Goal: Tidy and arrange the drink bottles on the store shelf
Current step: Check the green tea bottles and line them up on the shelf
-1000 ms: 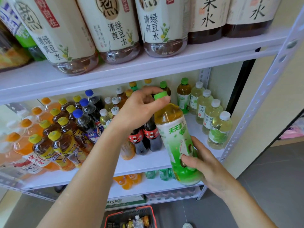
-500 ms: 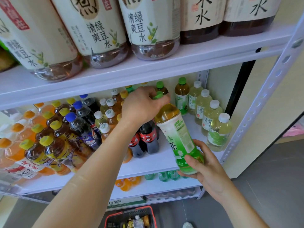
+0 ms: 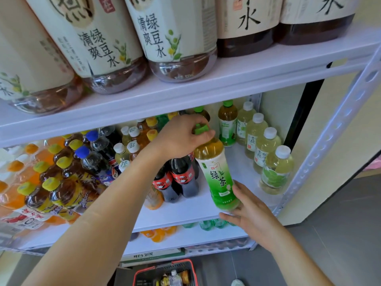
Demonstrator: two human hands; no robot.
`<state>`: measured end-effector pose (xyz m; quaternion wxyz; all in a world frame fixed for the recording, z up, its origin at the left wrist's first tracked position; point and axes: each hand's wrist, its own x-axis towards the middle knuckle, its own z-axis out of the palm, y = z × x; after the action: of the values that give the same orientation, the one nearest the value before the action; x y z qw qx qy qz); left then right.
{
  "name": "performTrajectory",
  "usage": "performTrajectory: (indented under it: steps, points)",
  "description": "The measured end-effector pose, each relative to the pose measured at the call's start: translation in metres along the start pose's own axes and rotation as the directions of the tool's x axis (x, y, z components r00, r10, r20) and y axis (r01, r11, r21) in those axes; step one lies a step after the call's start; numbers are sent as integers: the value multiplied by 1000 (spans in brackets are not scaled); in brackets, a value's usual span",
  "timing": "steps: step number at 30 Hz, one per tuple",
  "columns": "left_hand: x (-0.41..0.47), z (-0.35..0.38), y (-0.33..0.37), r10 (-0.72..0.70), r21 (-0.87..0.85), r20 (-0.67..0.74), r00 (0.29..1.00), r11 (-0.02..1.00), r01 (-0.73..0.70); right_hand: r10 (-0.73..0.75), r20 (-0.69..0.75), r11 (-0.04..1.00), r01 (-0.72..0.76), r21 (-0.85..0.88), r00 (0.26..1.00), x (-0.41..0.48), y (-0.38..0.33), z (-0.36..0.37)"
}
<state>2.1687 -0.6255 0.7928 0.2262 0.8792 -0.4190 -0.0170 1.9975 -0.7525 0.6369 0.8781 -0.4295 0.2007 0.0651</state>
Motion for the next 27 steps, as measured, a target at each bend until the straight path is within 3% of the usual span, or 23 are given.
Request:
performTrajectory:
  steps: [4,12,19,24,27]
  points:
    - [9,13,-3,60,230,33,998,971,-67,-60,-154,940,4,-342,986,17,-9,-2]
    - [44,43,-11,-223,665,108,969,741,96,-216,-204,857,85,-509,955,54,-43,0]
    - [55,50,-6,-221,711,93,971,697,91,-487,-250,706,208,-677,837,103,-88,13]
    - [51,51,-4,-217,710,53,975,695,116,-714,-134,431,281,-857,688,157,-131,25]
    - [53,53,-1,-252,719,43,967,680,145,-723,-144,351,180,-919,676,195,-155,32]
